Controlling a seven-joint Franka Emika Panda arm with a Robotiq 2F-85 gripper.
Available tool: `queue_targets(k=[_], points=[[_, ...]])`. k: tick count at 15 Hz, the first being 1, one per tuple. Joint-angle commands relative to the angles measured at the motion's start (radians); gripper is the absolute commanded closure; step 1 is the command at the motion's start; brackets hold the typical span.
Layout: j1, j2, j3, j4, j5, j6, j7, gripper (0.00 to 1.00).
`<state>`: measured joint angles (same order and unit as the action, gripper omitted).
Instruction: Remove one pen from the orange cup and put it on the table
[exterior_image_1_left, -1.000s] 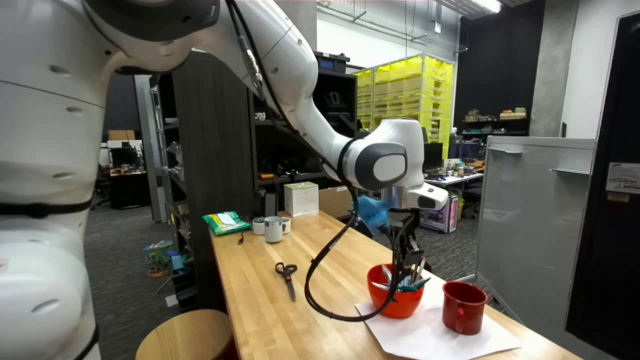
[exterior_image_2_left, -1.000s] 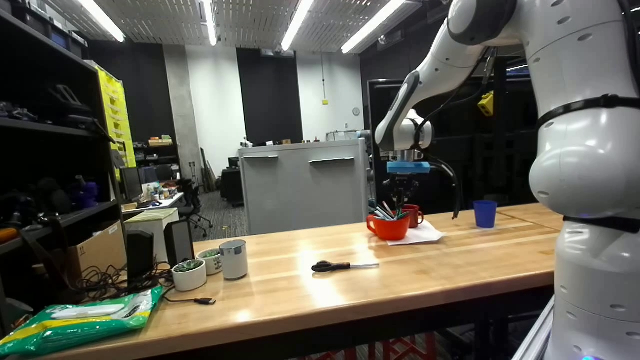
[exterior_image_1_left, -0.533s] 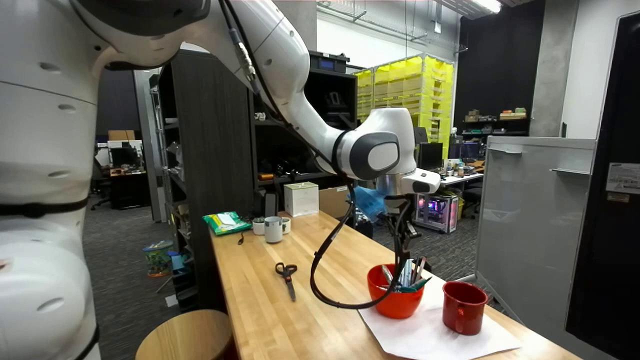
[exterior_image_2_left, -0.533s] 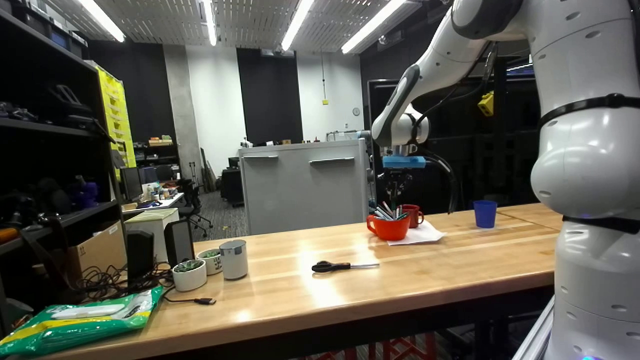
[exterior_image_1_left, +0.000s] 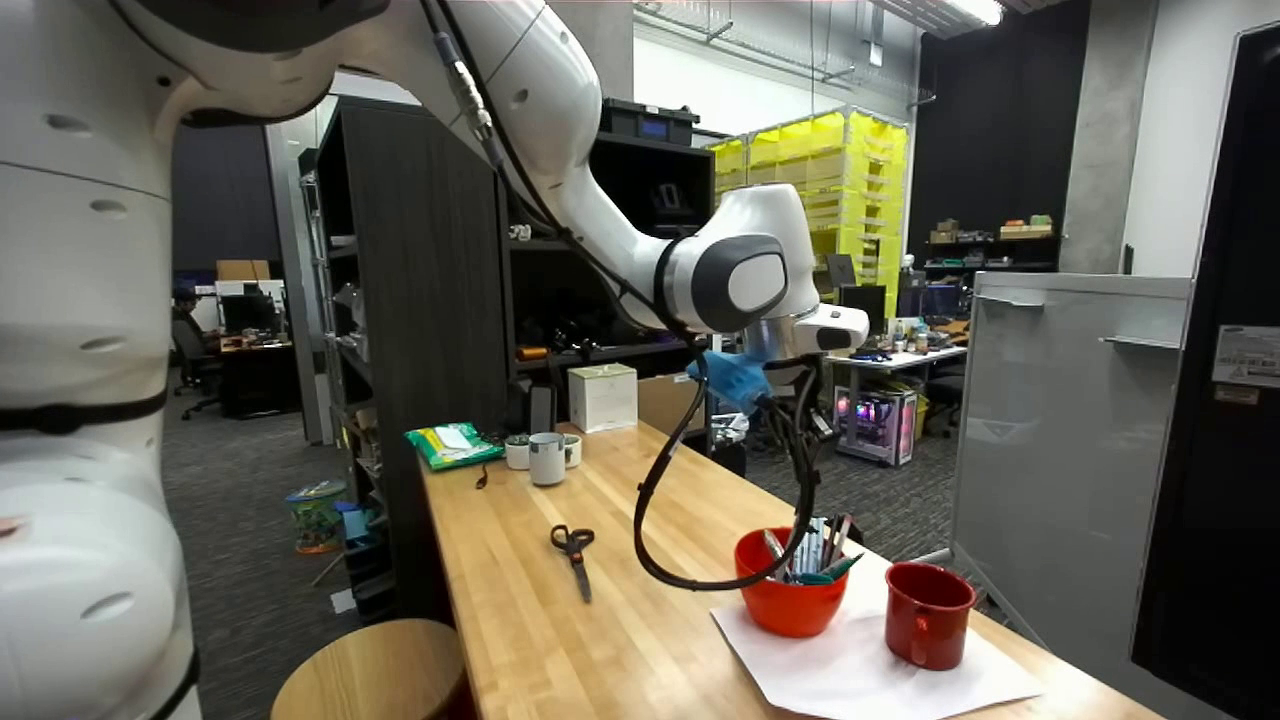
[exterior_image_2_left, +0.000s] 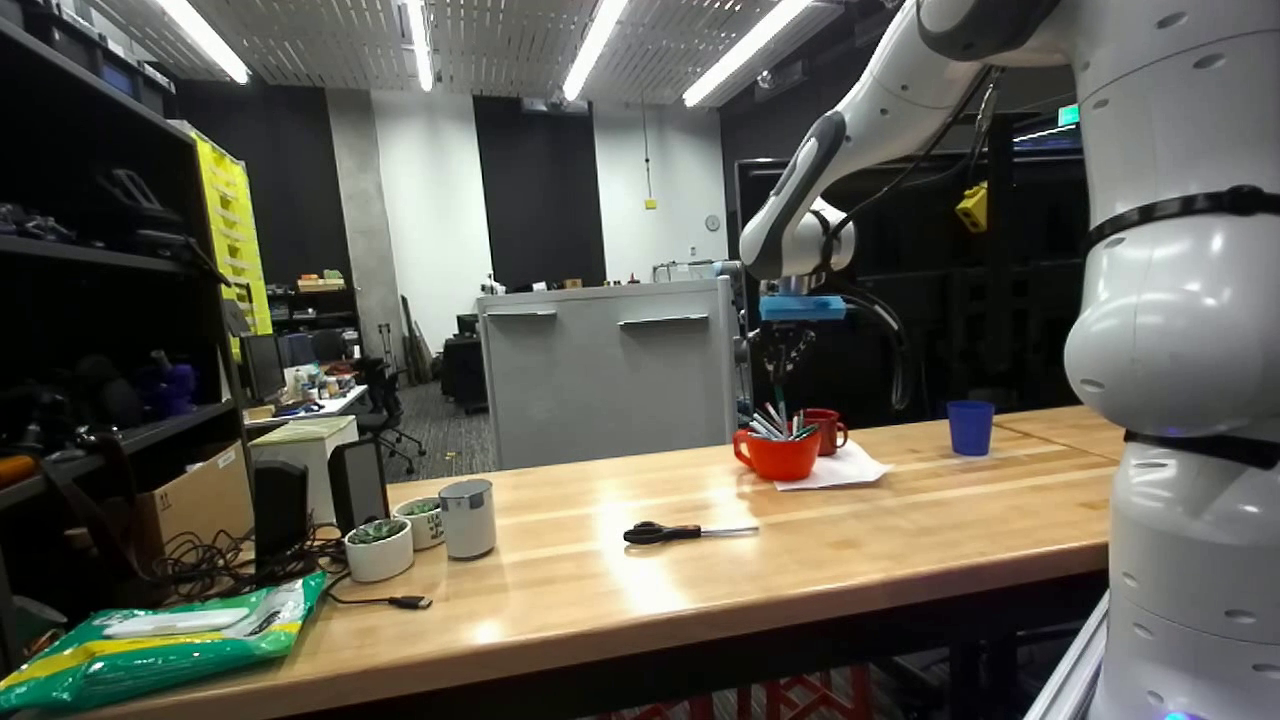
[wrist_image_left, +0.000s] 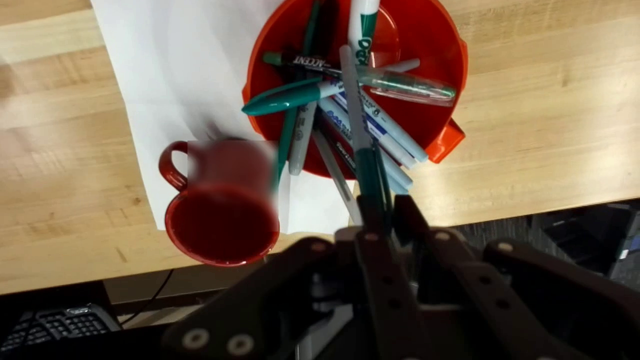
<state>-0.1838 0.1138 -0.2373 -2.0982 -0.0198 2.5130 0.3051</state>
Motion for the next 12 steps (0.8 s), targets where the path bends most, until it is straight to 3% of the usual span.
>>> queue_targets(k=[1,12], points=[[0.014,-0.059,0.007,-0.024,-0.063,0.005,0.020,0.97],[0.025,-0.114,0.052,0.000,-0.141,-0.002,0.024,0.97]])
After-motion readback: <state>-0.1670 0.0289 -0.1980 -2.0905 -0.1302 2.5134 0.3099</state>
